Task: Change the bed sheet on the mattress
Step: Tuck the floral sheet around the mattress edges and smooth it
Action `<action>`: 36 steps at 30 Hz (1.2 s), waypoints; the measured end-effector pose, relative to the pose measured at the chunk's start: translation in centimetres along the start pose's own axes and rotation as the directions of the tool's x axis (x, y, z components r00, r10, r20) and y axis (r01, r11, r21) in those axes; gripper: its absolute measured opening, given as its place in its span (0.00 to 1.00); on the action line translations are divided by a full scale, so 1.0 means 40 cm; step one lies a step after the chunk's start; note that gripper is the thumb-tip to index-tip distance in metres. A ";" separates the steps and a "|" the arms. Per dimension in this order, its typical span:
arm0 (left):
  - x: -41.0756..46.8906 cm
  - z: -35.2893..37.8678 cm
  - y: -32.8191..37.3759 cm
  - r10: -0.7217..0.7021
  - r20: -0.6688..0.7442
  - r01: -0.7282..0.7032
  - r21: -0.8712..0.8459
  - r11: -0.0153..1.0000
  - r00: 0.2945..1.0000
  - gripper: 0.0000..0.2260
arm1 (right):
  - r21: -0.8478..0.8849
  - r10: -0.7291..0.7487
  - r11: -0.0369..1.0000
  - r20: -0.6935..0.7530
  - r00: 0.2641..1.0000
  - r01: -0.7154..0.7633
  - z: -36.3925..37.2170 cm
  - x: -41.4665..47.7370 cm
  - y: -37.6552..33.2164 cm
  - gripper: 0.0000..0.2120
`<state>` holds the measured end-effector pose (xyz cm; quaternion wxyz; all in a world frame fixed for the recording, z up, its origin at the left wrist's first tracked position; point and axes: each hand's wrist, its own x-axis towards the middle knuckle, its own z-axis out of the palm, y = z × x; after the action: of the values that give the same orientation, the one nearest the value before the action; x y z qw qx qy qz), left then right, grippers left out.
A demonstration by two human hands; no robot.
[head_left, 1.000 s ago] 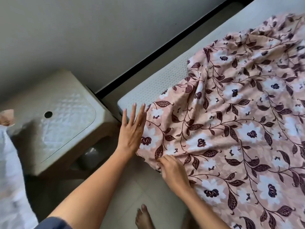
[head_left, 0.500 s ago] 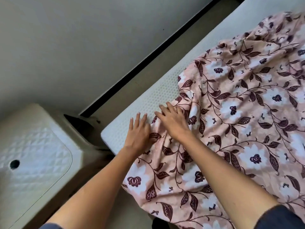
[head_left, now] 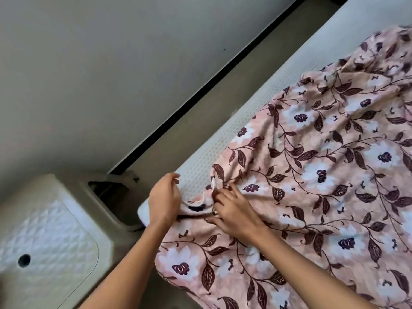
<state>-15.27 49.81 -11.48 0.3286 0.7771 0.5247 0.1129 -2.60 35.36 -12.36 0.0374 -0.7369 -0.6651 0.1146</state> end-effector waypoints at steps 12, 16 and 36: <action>-0.074 0.092 0.038 0.253 0.500 -0.470 0.376 0.798 0.828 0.13 | -0.136 -0.084 0.983 0.268 0.960 0.124 -0.092 0.164 0.099 0.17; -0.018 0.019 0.018 0.202 0.263 -0.283 0.318 0.905 0.943 0.04 | -0.129 0.082 0.992 0.549 0.832 -0.013 -0.145 0.190 0.100 0.17; 0.170 -0.134 -0.198 -0.390 0.296 0.281 0.349 0.894 0.872 0.18 | 0.229 0.366 0.914 -0.116 0.923 -0.334 -0.070 0.240 -0.132 0.11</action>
<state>-21.05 59.80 -13.53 0.3138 0.7203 0.5949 -0.1697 -6.29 45.71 -9.69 0.1441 -0.8431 -0.5017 0.1292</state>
